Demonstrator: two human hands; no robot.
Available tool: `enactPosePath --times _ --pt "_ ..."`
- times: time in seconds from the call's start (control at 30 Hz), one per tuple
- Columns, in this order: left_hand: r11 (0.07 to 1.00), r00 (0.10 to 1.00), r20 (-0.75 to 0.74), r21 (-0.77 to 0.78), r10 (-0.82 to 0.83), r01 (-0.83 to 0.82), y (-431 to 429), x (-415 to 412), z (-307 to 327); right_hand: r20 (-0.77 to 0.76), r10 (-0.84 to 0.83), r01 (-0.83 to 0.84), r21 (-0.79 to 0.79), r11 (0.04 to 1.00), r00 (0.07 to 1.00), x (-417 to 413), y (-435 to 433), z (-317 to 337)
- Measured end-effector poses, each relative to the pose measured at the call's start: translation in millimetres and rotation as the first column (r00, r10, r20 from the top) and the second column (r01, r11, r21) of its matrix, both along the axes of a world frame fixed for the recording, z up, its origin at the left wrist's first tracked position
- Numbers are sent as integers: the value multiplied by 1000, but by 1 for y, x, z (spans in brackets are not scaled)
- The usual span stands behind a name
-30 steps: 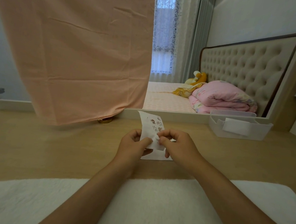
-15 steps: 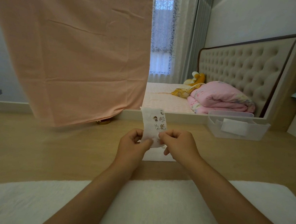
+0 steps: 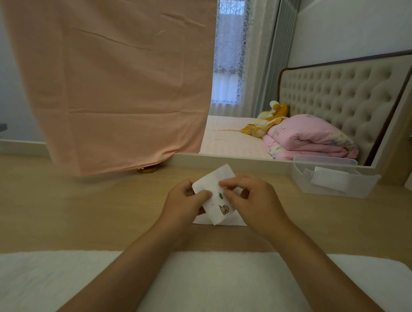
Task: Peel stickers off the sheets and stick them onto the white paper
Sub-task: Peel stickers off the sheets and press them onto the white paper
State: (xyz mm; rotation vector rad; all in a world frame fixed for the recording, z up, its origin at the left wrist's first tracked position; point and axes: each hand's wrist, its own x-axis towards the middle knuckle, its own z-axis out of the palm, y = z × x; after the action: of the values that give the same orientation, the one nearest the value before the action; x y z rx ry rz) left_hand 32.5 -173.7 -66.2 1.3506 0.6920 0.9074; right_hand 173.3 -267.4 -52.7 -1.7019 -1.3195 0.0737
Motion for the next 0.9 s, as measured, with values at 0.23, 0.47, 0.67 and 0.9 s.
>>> enactPosePath --times 0.23,0.47,0.67,0.9 --pt "1000 1000 16 7 -8 8 2 -2 0 7 -2 2 -7 1000 1000 -2 0 -4" --pt "956 984 -174 283 -30 80 -1 -4 -1 -199 -18 1 -81 997 980 -6 3 0" --pt "876 961 -265 480 83 57 -5 -4 -1 -280 -2 -22 -86 996 960 -9 2 4" --pt "690 918 -320 720 236 74 -4 -9 0 -280 5 -62 -194 979 960 -13 0 11"
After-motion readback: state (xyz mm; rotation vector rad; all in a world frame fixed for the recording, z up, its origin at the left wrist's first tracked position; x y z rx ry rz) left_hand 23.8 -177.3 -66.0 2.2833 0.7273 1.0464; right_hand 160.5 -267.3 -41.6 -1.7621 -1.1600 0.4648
